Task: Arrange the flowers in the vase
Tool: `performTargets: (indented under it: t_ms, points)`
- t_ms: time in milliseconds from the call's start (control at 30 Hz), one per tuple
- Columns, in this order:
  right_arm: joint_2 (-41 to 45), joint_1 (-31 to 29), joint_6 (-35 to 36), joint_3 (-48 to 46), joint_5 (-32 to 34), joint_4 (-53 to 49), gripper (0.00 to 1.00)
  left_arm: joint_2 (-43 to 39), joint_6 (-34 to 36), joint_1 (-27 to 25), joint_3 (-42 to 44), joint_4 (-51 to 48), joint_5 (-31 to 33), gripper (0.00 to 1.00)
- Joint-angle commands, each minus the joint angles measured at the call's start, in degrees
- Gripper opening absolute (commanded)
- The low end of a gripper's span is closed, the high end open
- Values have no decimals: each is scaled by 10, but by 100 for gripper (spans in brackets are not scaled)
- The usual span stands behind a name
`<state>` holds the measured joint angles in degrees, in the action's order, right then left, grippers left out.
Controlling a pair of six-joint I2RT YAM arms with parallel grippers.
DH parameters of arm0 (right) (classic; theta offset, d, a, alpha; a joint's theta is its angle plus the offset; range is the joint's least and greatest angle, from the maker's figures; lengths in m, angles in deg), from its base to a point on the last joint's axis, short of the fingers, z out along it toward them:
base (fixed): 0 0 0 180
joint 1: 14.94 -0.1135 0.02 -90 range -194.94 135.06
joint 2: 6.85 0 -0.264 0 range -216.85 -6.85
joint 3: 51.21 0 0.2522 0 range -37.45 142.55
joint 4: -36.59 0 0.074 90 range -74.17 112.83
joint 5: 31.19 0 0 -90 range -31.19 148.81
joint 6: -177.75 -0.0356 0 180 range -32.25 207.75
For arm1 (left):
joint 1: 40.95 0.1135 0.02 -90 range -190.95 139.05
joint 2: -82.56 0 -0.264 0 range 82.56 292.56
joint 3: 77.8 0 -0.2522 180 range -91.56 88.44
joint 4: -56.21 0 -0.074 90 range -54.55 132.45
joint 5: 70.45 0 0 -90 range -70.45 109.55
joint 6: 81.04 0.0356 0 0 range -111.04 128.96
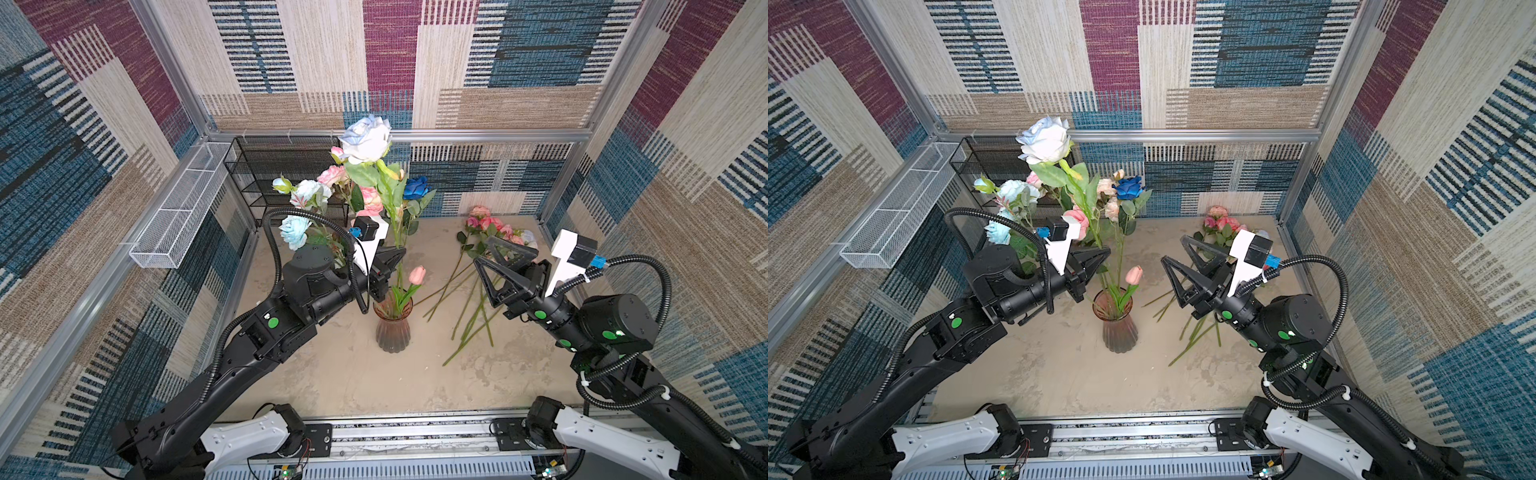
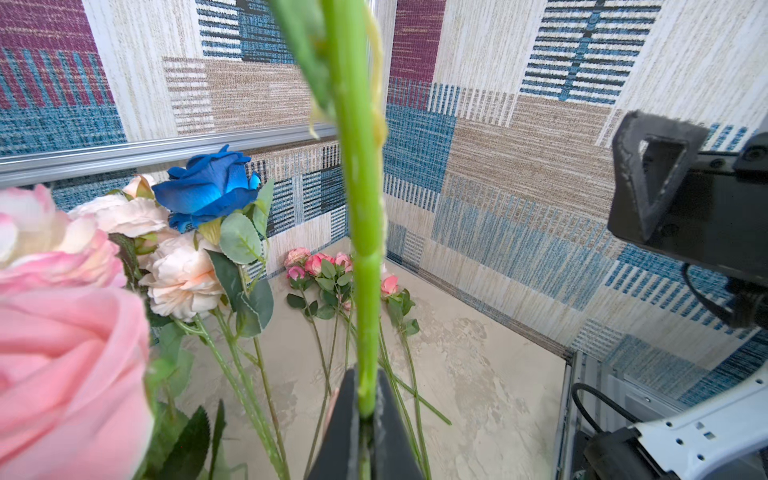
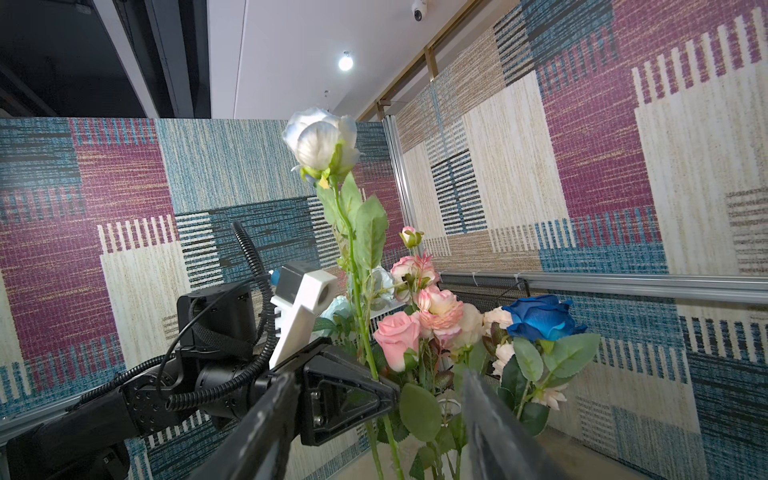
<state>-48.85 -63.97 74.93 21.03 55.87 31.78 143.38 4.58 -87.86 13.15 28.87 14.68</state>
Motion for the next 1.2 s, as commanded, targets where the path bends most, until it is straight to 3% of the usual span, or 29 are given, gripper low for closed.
performTargets:
  t_ms: [0,367,667,733,867,1100,1167]
  points:
    - [2,0,3,-4,4,7,65,-9,-8,-4,3,-18,12,0]
    - [11,0,2,-8,3,9,65,-35,-6,-6,87,5,63,0]
    - [19,0,-1,-14,5,5,65,-27,-25,-6,113,15,46,1]
    - [20,0,-1,-14,7,3,66,-33,-33,-7,119,16,46,23]
    - [20,1,-4,-16,9,1,68,-40,-41,-7,114,15,40,48]
    - [18,0,-14,-27,13,-9,69,-46,-53,-7,95,10,26,56]
    - [16,-1,-18,-28,18,-16,70,-43,-51,-7,83,-1,26,53]
